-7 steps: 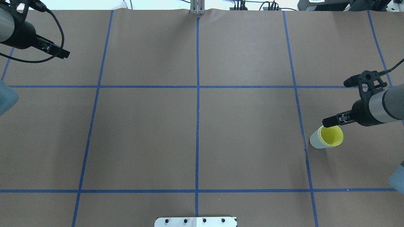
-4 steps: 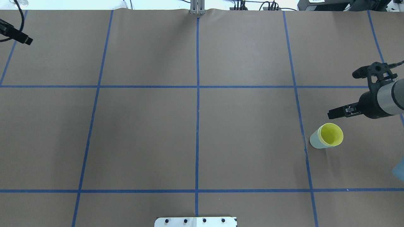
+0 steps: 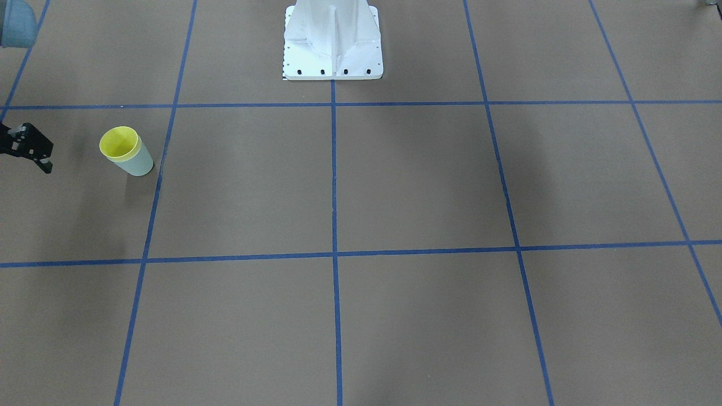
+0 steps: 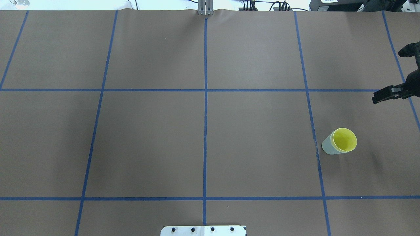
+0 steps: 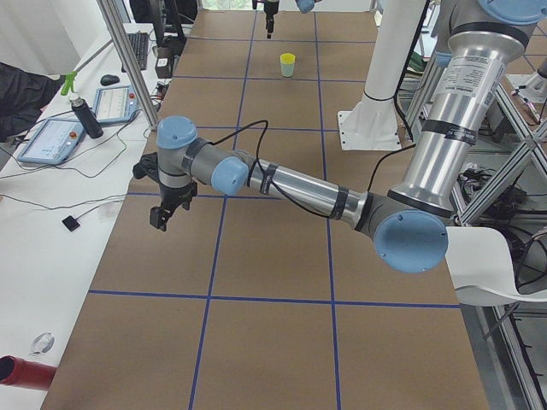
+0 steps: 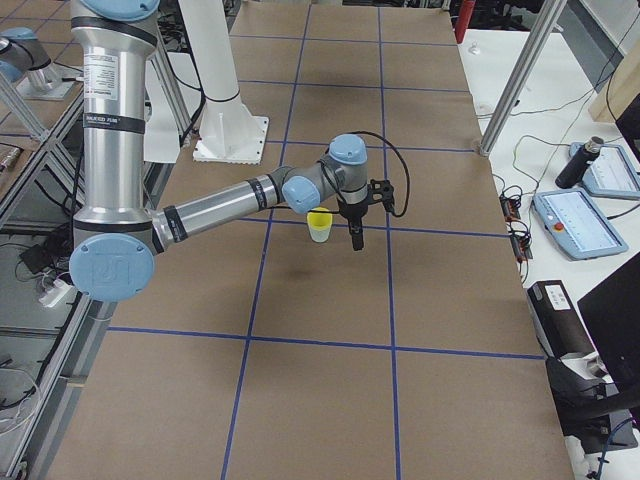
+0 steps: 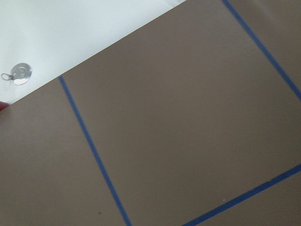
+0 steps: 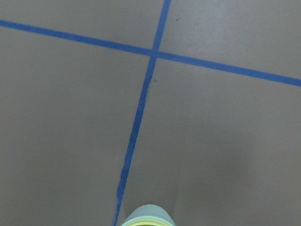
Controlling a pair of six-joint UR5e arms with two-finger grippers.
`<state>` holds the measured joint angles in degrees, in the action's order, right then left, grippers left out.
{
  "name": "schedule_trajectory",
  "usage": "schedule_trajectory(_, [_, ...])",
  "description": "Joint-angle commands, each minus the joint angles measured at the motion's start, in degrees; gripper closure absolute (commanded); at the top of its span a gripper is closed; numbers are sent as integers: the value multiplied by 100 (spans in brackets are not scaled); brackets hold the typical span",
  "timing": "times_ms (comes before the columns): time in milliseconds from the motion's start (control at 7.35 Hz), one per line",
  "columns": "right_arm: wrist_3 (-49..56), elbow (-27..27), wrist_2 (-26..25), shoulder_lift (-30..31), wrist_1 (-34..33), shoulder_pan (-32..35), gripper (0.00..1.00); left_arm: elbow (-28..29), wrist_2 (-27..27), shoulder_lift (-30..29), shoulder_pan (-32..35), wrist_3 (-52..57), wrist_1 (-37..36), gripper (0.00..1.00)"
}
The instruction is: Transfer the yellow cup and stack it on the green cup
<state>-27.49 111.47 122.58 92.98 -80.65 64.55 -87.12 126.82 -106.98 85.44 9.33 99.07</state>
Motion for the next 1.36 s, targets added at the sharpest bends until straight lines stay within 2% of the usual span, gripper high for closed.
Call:
schedule_trajectory(0, [1111, -90, 143, 236, -408, 566, 0, 886, 392, 11, 647, 927, -2, 0])
schedule_trajectory(272, [1866, -195, 204, 684, -382, 1101, 0, 1118, 598, 246, 904, 1194, 7, 0])
schedule_trajectory(408, [2009, -196, 492, 834, -382, 1469, 0, 1049, 581, 570, 904, 1064, 77, 0])
schedule_trajectory(544, [1950, -239, 991, 723, -460, 1690, 0, 848, 580, 921, 896, 802, 112, 0])
schedule_trajectory(680, [1958, -266, 1048, 826, -409, 1945, 0, 846, 572, 960, 896, 773, 382, 0])
schedule_trajectory(952, [1994, -476, 970, 845, -329, 1956, 0, 1038, 537, 1381, 887, 746, 700, 0])
schedule_trajectory(1224, [1993, -904, 978, 469, -338, 1956, 0, 629, 554, 1460, 922, 500, 605, 0])
